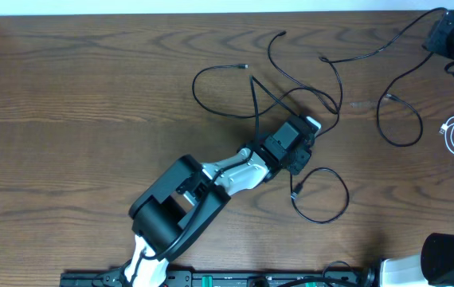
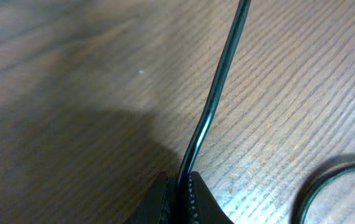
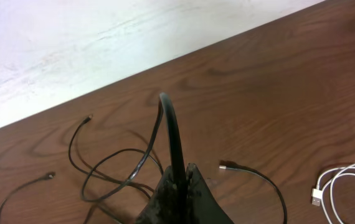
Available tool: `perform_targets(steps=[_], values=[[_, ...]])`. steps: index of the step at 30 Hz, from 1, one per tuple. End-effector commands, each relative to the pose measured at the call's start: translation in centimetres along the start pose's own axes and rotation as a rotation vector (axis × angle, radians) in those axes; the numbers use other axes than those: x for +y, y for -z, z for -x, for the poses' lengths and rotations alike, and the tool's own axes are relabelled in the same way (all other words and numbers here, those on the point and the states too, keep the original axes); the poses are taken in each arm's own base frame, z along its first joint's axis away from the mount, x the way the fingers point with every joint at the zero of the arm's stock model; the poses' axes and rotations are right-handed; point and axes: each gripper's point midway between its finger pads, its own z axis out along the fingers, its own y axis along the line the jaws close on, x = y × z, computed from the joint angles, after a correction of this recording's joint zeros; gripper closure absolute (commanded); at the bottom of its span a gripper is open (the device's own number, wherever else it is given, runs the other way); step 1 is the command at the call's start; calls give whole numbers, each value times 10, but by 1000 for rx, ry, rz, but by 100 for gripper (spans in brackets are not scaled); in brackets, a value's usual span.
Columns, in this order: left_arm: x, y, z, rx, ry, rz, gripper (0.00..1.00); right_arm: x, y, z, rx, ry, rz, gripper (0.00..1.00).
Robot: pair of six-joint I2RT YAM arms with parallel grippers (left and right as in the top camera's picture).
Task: Untangle cables
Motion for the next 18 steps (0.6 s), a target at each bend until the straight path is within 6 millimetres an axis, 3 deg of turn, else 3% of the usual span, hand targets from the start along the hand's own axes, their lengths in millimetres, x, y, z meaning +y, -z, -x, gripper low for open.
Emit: perform_targets(steps=[1, 2, 4, 5, 7, 10, 12, 13, 16, 18], values=[[10, 67, 71, -195, 26, 11, 93, -2, 2, 1, -6, 10, -11, 99], [14, 86, 86, -240, 36, 15, 92, -4, 2, 2, -8, 10, -25, 99], [31, 159, 126, -388, 108, 32, 93, -10, 2, 1, -6, 10, -60, 99], [35, 173, 131, -412, 121, 38, 93, -11, 2, 0, -3, 10, -63, 99], [61, 252, 148, -537, 176, 87, 93, -15, 1, -3, 4, 9, -83, 99], [99, 324, 148, -643, 230, 184, 93, -15, 0, -6, 15, 8, -85, 99], [121, 345, 138, -652, 269, 244, 93, -16, 1, -9, 27, 8, -87, 99], [143, 356, 125, -639, 313, 312, 93, -14, 0, -11, 37, 8, -74, 99], [206, 367, 67, -491, 468, 557, 92, 26, 2, -17, 68, 86, 152, 99], [228, 367, 35, -388, 531, 668, 93, 53, 6, -19, 65, 161, 268, 99]])
